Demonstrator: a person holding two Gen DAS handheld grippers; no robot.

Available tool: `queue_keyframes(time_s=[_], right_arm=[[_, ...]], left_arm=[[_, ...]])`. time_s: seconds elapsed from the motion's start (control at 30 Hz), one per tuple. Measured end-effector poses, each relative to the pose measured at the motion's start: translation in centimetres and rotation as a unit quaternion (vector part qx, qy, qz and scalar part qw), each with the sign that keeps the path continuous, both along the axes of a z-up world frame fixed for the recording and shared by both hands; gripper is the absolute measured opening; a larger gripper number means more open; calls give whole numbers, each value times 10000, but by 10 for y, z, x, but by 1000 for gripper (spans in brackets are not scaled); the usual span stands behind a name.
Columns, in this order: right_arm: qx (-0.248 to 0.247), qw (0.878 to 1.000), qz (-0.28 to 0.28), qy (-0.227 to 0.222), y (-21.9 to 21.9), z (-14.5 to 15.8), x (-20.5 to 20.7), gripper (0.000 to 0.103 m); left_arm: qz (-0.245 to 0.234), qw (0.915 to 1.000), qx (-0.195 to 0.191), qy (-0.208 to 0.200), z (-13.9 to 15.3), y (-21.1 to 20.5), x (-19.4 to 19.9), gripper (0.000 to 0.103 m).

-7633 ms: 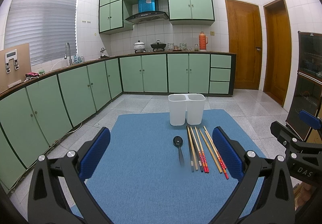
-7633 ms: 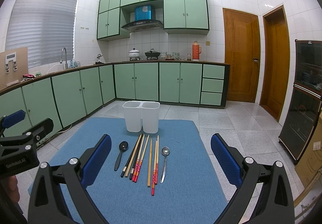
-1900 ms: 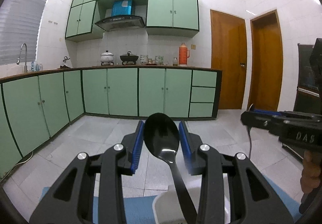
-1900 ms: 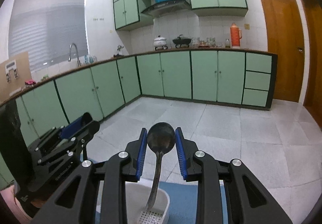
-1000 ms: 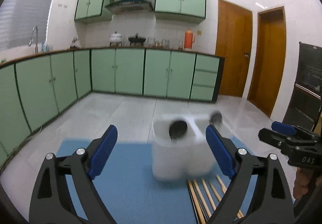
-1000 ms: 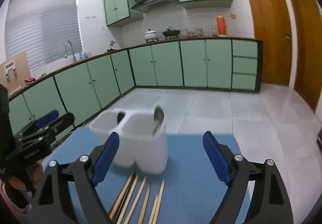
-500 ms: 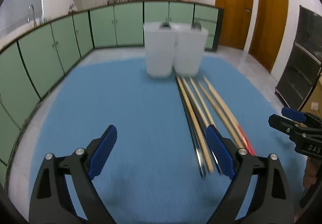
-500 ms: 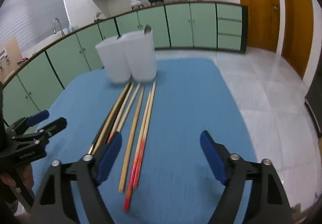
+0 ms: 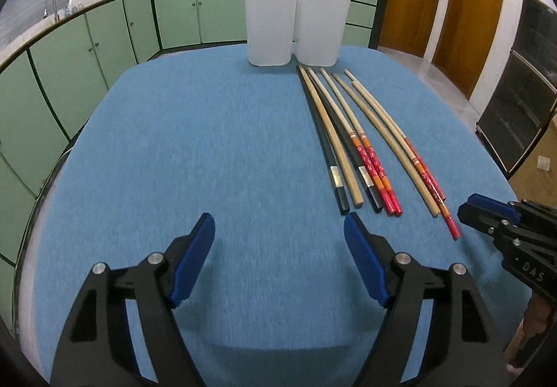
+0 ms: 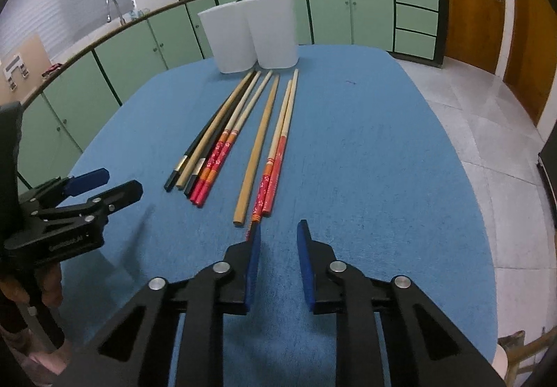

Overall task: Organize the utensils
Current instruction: 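Move both open tools back down to the chopsticks on the mat, then grasp a red-patterned chopstick with the right tool while the left tool grasps a black chopstick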

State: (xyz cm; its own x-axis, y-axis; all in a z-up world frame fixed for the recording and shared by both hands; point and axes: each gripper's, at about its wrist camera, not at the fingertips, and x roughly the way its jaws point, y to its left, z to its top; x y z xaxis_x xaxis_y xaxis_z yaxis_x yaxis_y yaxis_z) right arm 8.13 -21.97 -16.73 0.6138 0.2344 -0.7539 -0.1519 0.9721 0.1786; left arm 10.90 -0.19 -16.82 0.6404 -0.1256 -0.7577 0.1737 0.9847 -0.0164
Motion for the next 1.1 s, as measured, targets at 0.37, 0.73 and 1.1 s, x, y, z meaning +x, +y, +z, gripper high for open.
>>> queue_keyframes(time_s=[0.37, 0.73, 1.1], right_arm=[[-151, 9996, 122, -180, 16, -5, 17, 19], [7, 9999, -18, -119, 7, -7, 20, 7], [68, 9999, -15, -99, 7, -7, 20, 7]], left_arm=[[16, 9999, -27, 101, -2, -8, 7, 74], [-79, 9996, -94, 236, -5, -23, 24, 69], [-107, 9996, 96, 255, -6, -34, 27, 62]])
